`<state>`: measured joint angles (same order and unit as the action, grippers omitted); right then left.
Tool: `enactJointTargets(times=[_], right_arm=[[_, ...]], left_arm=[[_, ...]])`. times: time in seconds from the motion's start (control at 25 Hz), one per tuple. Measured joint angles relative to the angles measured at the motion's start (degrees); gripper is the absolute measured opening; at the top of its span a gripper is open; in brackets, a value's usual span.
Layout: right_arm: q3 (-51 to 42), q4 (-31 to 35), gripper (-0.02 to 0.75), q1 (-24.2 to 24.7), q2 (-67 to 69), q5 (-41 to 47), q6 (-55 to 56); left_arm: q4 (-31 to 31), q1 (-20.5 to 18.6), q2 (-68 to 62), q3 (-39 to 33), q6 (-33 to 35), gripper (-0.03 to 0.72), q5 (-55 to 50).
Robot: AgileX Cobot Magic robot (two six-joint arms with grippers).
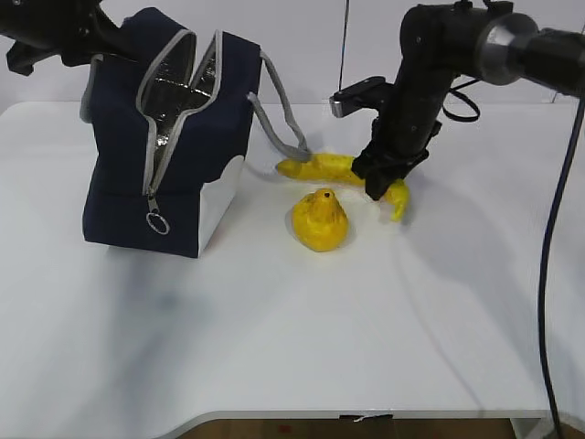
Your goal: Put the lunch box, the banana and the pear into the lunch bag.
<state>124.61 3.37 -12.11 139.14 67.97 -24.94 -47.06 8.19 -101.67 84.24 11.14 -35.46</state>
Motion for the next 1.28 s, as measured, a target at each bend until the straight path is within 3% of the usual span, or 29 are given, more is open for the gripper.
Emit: enactJointTargets(times=[0.72,0.96,1.28], right_arm=[[0.43,-1.29,0.317,3.6,-18.3,3.49,1.32],[0.54,7.31,0.317,3.6,-20.63,3.54,6.52],[0.54,28.97,0.317,3.6,-20.77,0.12,9.92]], left_arm=[[0.0,0.0,0.0,0.0,0.0,-0.004,0.0],[0.0,0.0,0.0,0.0,0.0,-0.004,0.0],[0.0,0.0,0.0,0.0,0.0,-0.004,0.0]])
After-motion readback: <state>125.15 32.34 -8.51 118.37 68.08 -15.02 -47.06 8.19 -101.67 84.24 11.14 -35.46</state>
